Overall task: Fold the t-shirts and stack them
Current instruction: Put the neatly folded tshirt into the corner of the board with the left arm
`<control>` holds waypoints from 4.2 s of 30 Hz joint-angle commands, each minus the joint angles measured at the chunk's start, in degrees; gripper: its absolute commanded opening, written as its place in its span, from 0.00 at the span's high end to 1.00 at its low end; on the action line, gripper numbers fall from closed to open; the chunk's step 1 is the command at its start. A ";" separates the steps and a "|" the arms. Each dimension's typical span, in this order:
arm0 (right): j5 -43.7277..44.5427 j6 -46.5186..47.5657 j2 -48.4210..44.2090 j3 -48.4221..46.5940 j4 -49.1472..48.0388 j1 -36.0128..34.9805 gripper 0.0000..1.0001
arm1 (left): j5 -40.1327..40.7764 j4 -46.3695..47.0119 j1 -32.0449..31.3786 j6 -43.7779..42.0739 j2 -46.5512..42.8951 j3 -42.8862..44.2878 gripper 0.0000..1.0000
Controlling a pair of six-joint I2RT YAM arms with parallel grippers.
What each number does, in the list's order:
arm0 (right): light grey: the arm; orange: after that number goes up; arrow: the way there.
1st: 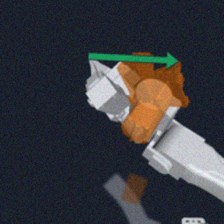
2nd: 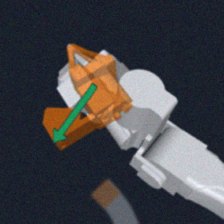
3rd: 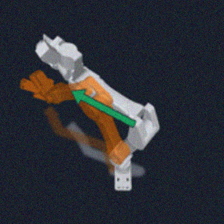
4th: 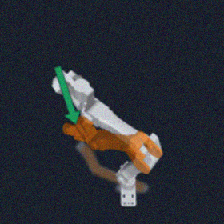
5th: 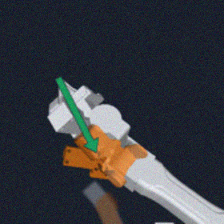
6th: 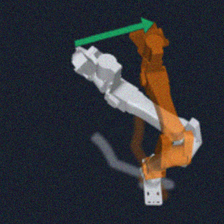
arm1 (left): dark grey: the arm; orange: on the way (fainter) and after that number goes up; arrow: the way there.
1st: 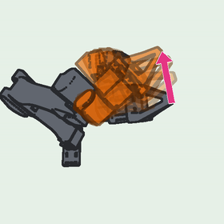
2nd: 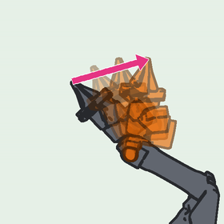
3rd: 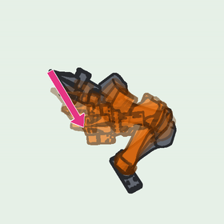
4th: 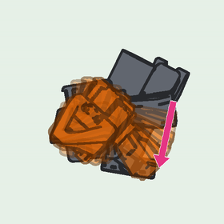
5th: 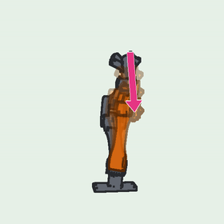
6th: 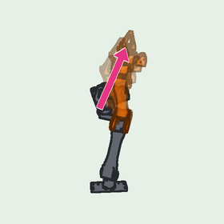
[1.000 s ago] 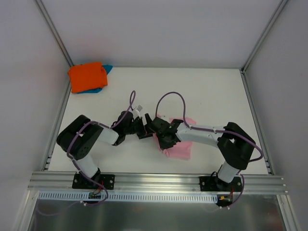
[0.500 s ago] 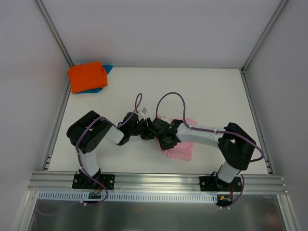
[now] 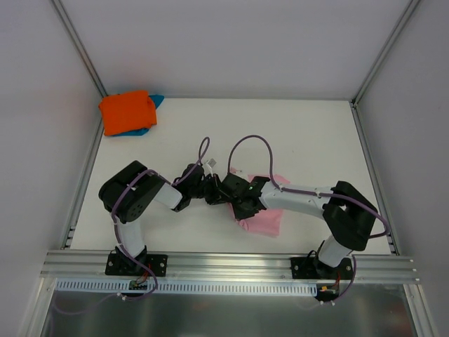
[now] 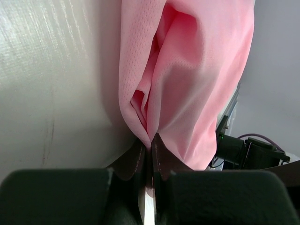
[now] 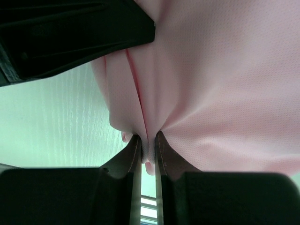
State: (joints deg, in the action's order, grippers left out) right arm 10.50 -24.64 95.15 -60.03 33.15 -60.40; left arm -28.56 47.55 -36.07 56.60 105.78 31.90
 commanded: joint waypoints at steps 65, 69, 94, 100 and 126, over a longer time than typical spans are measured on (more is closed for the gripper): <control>2.33 0.12 -6.47 -1.41 2.63 -1.21 0.98 | -0.27 8.88 -3.83 2.90 7.16 -1.49 0.28; 2.07 0.04 -6.38 -0.79 2.28 -1.39 0.98 | -0.01 8.26 -3.83 2.73 8.04 0.09 0.30; 8.21 -1.98 -11.20 2.19 5.87 -2.88 0.06 | 5.87 -9.72 -3.74 -7.19 -0.83 2.29 1.00; 16.03 -3.92 -21.13 4.74 10.00 -2.88 0.00 | 11.67 -22.22 -2.69 -13.88 -7.68 5.01 1.00; 19.38 -4.19 -53.75 19.42 11.59 -2.88 0.01 | 35.94 -59.24 9.79 -36.03 -4.98 34.27 1.00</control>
State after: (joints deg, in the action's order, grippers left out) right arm 28.86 -28.77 43.29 -41.19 44.82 -63.11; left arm 3.95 -7.49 -27.73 23.86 98.26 63.26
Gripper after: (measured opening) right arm 0.993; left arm 0.045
